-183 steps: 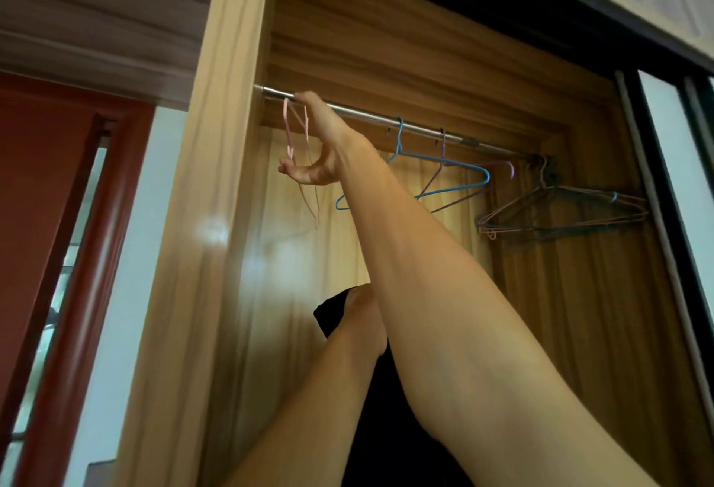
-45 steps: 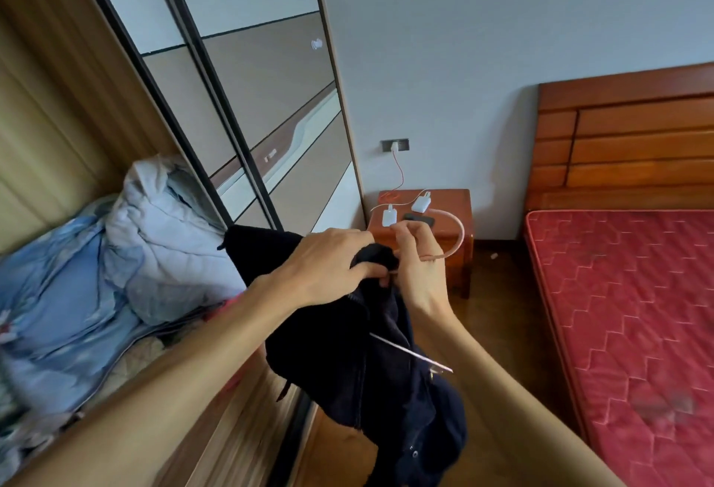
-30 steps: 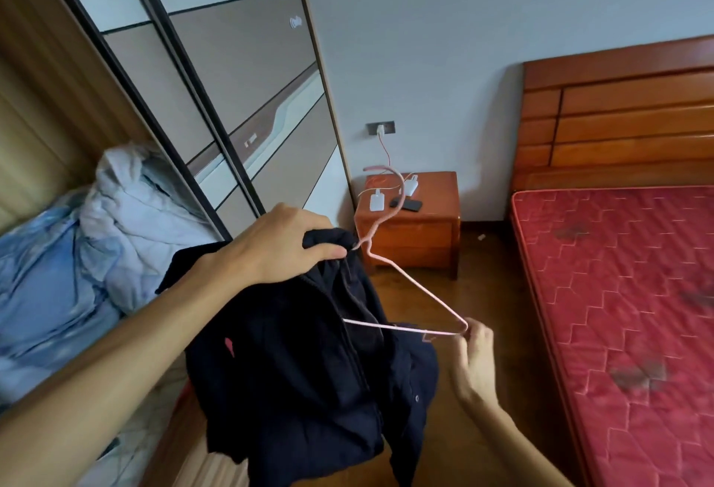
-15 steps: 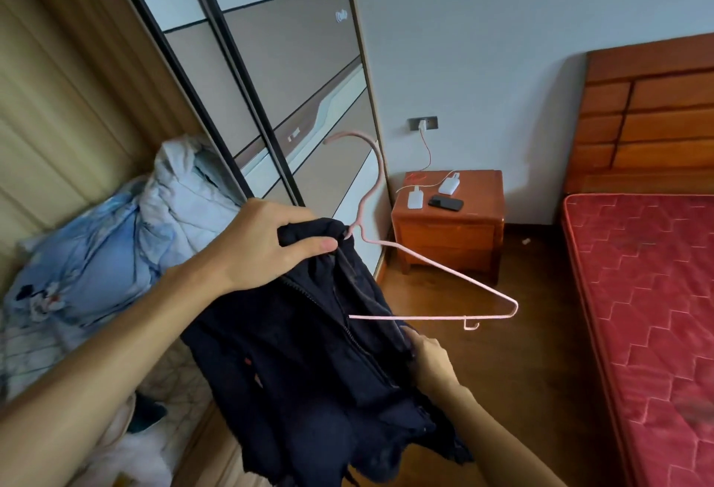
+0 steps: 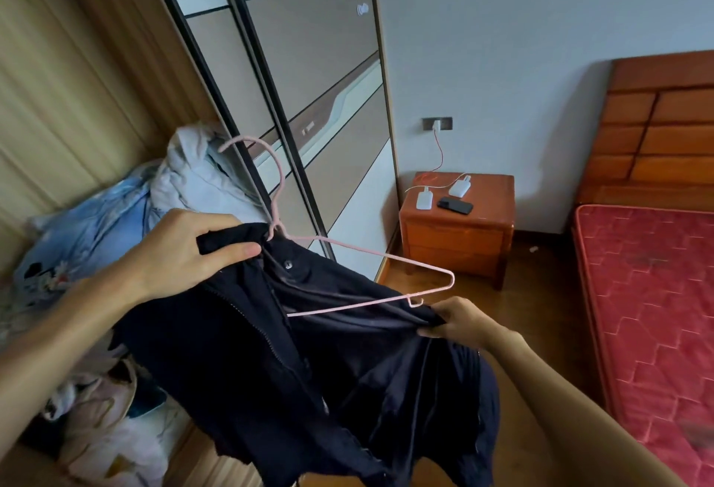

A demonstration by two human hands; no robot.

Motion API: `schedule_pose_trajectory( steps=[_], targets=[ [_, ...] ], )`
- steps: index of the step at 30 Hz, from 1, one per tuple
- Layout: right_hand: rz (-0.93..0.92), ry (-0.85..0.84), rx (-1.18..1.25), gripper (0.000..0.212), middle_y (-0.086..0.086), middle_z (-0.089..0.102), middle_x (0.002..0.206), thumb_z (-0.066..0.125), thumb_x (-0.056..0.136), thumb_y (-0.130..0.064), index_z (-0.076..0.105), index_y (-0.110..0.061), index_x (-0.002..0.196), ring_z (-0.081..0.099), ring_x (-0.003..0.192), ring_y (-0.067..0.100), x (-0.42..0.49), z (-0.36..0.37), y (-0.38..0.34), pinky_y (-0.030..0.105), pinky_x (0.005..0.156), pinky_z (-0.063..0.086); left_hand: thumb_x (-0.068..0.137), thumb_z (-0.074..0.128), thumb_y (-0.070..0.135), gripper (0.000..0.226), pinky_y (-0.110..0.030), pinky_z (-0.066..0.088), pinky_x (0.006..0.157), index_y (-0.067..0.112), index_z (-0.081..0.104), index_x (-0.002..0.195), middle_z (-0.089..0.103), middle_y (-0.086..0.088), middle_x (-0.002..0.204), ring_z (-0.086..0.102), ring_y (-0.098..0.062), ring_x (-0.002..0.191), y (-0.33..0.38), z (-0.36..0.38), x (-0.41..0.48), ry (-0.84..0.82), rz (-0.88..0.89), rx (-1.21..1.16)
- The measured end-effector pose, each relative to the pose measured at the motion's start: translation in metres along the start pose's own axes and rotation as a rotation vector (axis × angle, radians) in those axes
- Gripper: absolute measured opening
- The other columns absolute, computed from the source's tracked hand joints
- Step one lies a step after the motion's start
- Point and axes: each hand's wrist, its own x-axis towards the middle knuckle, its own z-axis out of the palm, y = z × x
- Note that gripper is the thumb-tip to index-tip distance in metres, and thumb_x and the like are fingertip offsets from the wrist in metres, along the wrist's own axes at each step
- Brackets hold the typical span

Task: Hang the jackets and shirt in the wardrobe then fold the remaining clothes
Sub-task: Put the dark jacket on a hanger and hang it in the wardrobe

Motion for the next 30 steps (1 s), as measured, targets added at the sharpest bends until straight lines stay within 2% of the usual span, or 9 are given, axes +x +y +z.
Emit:
schedule_pose_trajectory(
  steps=[2, 4, 7, 13, 18, 22, 26, 28, 30],
  targets=[
    [0.031, -0.044, 0.013, 0.034, 0.000, 0.069, 0.076, 0.080, 0.069, -0.050, 0.074, -0.019, 0.083, 0.062, 0.070, 0.014, 0.000, -0.005, -0.005, 0.038, 0.069, 0.050, 0.079, 0.064, 0.064, 0.045, -0.028, 0.053, 0.078, 0.023, 0.077, 0.090, 0.076, 0.012, 0.086, 0.071, -0.005, 0.082, -0.003, -0.006, -0.004, 0.021, -0.012, 0.000],
    [0.036, -0.005, 0.052, 0.054, -0.001, 0.049, 0.063, 0.087, 0.059, -0.052, 0.054, -0.009, 0.066, 0.045, 0.058, 0.015, -0.002, -0.012, -0.012, 0.035, 0.058, 0.036, 0.078, 0.064, 0.065, 0.045, -0.024, 0.052, 0.080, 0.025, 0.077, 0.091, 0.076, 0.013, 0.088, 0.071, -0.005, 0.085, -0.007, -0.011, -0.008, 0.041, -0.022, 0.014],
    [0.004, 0.046, -0.002, 0.060, -0.002, 0.047, 0.064, 0.091, 0.054, -0.048, 0.041, -0.018, 0.063, 0.041, 0.058, 0.012, -0.002, -0.035, -0.019, 0.031, 0.056, 0.035, 0.075, 0.063, 0.065, 0.039, -0.011, 0.049, 0.080, 0.031, 0.077, 0.090, 0.075, 0.022, 0.089, 0.069, 0.006, 0.086, -0.009, -0.011, -0.015, 0.031, -0.040, 0.008],
    [0.017, 0.239, 0.110, 0.038, 0.003, 0.061, 0.077, 0.081, 0.077, -0.041, 0.052, -0.017, 0.072, 0.053, 0.066, 0.016, 0.006, -0.079, -0.043, 0.030, 0.062, 0.045, 0.078, 0.067, 0.064, 0.047, -0.030, 0.051, 0.068, 0.017, 0.074, 0.081, 0.070, 0.001, 0.070, 0.065, -0.016, 0.067, -0.005, 0.012, -0.006, 0.027, -0.122, -0.055],
    [0.056, 0.412, 0.309, 0.035, 0.000, 0.067, 0.109, 0.078, 0.083, -0.035, 0.064, -0.016, 0.110, 0.065, 0.098, 0.018, 0.000, -0.097, -0.078, 0.038, 0.090, 0.055, 0.082, 0.065, 0.064, 0.051, -0.045, 0.052, 0.072, 0.013, 0.070, 0.078, 0.069, -0.007, 0.071, 0.067, -0.027, 0.075, 0.004, 0.034, 0.007, -0.009, -0.161, 0.061],
    [-0.026, 0.438, 0.347, 0.019, 0.003, 0.075, 0.097, 0.070, 0.090, -0.024, 0.075, -0.013, 0.104, 0.070, 0.088, 0.016, -0.025, -0.109, -0.124, 0.032, 0.085, 0.058, 0.085, 0.074, 0.042, 0.040, -0.030, 0.043, 0.058, 0.018, 0.059, 0.057, 0.057, 0.000, 0.052, 0.052, -0.012, 0.052, 0.022, 0.053, 0.010, 0.037, -0.213, 0.102],
    [-0.267, 0.433, 0.200, 0.023, -0.004, 0.075, 0.105, 0.067, 0.091, -0.024, 0.075, -0.014, 0.109, 0.067, 0.097, 0.006, -0.044, -0.079, -0.191, 0.023, 0.090, 0.050, 0.087, 0.071, 0.040, 0.030, -0.025, 0.044, 0.057, 0.024, 0.061, 0.063, 0.060, 0.004, 0.057, 0.057, -0.008, 0.059, 0.048, 0.080, 0.020, 0.033, -0.267, 0.091],
    [-0.357, 0.444, 0.267, 0.024, -0.007, 0.073, 0.108, 0.067, 0.090, -0.027, 0.072, -0.019, 0.112, 0.065, 0.101, 0.002, -0.049, -0.054, -0.220, 0.023, 0.095, 0.049, 0.090, 0.069, 0.038, 0.017, -0.023, 0.049, 0.065, 0.030, 0.066, 0.075, 0.067, 0.005, 0.069, 0.064, -0.008, 0.071, 0.060, 0.089, 0.023, 0.063, -0.364, -0.113],
    [-0.384, 0.455, 0.354, 0.028, -0.012, 0.071, 0.111, 0.067, 0.090, -0.033, 0.066, -0.023, 0.117, 0.063, 0.106, 0.000, -0.054, -0.040, -0.237, 0.029, 0.100, 0.048, 0.093, 0.063, 0.038, 0.019, -0.037, 0.056, 0.085, 0.023, 0.075, 0.094, 0.076, -0.003, 0.089, 0.072, -0.020, 0.090, 0.066, 0.086, 0.034, 0.094, -0.545, -0.551]
  ],
)
